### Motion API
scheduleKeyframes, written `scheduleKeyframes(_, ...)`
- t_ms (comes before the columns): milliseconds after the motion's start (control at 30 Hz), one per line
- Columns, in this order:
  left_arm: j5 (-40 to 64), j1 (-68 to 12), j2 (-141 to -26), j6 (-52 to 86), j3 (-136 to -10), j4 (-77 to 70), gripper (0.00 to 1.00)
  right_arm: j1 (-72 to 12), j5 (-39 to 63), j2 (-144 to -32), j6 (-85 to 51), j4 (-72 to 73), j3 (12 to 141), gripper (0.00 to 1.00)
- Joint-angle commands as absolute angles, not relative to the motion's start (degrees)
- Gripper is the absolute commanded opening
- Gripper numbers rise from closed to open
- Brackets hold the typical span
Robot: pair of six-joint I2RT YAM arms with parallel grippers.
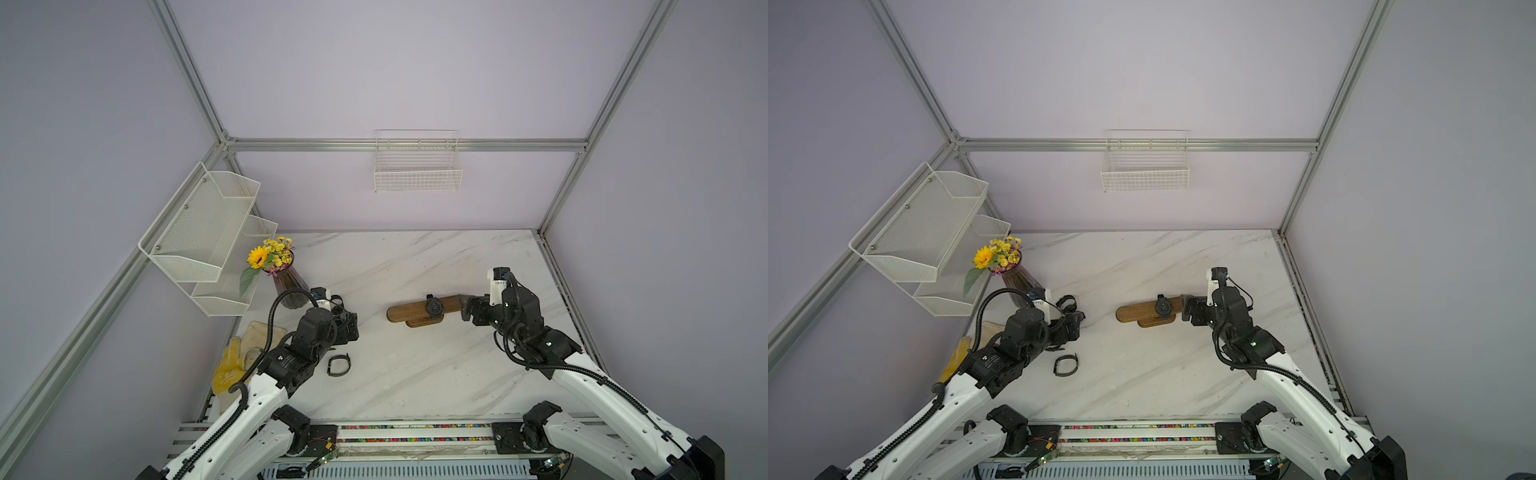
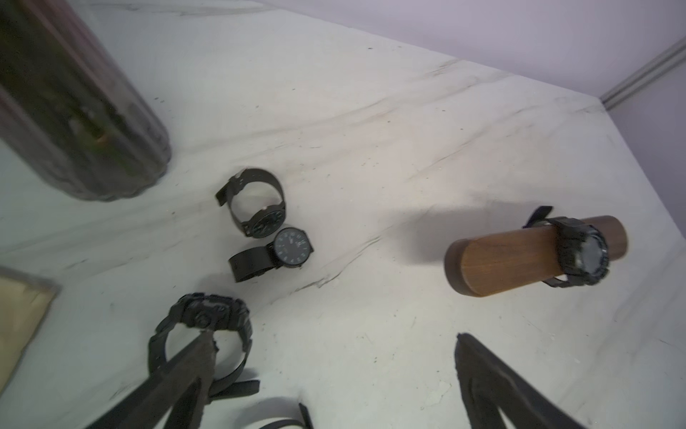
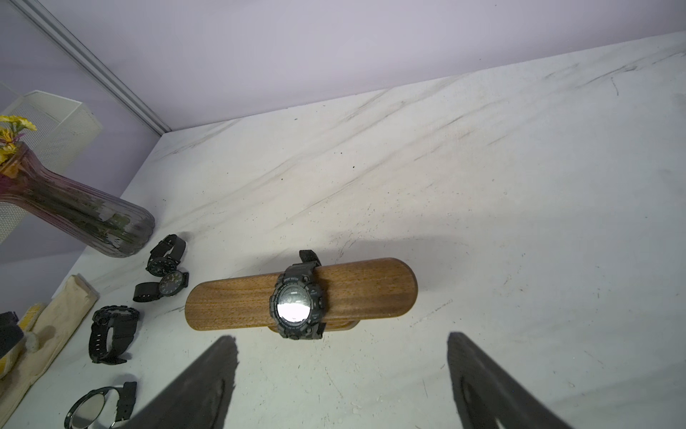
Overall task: Place watch on stand
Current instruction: Pick up the watch at the center of the board.
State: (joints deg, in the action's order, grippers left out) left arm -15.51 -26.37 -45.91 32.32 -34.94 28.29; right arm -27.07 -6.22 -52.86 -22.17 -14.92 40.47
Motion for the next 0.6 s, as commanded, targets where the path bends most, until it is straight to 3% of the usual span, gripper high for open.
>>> scheduleKeyframes(0,-21.99,-24.96,-48.29,38.07,-33.92,36.17,1.00,-27.25,-4.59,-53.67,-23.99,-11.89,39.88,0.91)
scheduleKeyframes(67,-22.34,-24.89,-50.45,37.88,-33.30,35.84,1.00,-27.22,-4.66,-54.69,-24.14,-12.04,40.16,0.90)
scheduleKeyframes(333,-20.69,-24.87,-65.26,37.62,-37.06,34.28,0.78,-27.25,-3.46,-55.64,-24.27,-9.08,39.11,0.90)
scheduleKeyframes(567,-20.34,-24.79,-69.11,39.02,-36.84,33.39,0.66,-27.29,-3.56,-55.36,-24.06,-9.48,38.85,0.90)
